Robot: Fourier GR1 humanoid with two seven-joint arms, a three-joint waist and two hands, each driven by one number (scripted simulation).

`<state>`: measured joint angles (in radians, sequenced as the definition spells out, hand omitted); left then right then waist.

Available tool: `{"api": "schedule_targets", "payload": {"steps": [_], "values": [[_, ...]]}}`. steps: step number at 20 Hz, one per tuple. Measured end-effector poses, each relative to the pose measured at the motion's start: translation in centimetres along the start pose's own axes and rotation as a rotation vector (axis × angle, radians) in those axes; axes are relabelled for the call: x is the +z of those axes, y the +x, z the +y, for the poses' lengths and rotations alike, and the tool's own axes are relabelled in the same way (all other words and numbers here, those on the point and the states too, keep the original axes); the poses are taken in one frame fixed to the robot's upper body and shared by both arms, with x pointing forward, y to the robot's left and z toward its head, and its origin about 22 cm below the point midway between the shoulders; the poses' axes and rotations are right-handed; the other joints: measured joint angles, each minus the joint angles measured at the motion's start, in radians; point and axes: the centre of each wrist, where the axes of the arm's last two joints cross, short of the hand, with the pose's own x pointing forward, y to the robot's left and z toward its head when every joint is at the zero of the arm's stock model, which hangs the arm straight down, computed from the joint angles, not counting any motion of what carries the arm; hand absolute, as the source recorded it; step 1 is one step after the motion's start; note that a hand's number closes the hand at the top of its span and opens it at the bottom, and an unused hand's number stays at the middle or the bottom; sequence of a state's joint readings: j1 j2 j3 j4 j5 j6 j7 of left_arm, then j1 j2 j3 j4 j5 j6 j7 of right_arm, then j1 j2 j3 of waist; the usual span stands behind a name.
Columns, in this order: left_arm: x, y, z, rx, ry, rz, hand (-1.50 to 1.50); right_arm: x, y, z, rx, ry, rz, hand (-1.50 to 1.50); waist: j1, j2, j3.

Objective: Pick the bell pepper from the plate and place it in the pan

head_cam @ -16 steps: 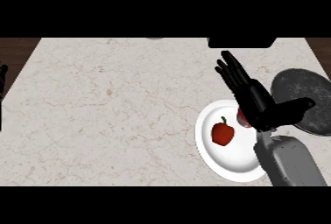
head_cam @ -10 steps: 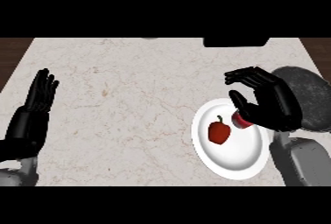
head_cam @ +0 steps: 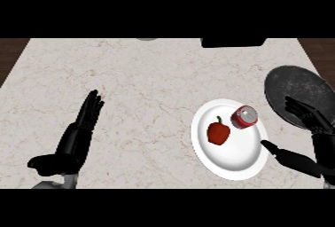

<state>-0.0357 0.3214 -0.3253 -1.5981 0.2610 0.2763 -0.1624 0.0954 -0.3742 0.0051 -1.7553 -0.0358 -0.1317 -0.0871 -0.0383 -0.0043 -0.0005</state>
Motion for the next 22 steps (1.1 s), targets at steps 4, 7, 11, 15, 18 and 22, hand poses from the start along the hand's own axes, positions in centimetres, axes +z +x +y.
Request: {"api": "schedule_targets", "payload": {"steps": [4, 7, 11, 15, 18, 22], "values": [[0.1, -0.4, -0.9, 0.011, -0.024, 0.008, 0.0, 1.5, 0.3, -1.6, 0.129, 0.026, 0.014, -1.5, 0.018, 0.002, 0.0], [0.1, -0.4, -1.8, 0.02, -0.045, 0.009, 0.0, 0.3, 2.0, -2.1, 0.21, 0.082, 0.042, -1.5, 0.03, 0.003, 0.0], [-0.1, -0.8, -1.7, 0.02, -0.053, 0.005, 0.0, -1.4, 3.7, -0.9, 0.303, 0.171, 0.104, -1.5, 0.041, 0.005, -0.001], [-0.5, -0.2, -2.3, 0.022, -0.065, 0.006, 0.0, -2.9, 4.4, 1.2, 0.426, 0.283, 0.197, -1.5, 0.051, 0.006, -0.001], [-0.9, 0.2, -2.0, 0.027, -0.068, 0.003, 0.0, -3.9, 4.7, 2.6, 0.533, 0.384, 0.261, -1.5, 0.058, 0.007, -0.001], [-0.6, -0.2, -1.9, 0.031, -0.077, 0.006, 0.0, -4.7, 4.0, 5.5, 0.645, 0.494, 0.321, -1.5, 0.058, 0.007, 0.0]]}}
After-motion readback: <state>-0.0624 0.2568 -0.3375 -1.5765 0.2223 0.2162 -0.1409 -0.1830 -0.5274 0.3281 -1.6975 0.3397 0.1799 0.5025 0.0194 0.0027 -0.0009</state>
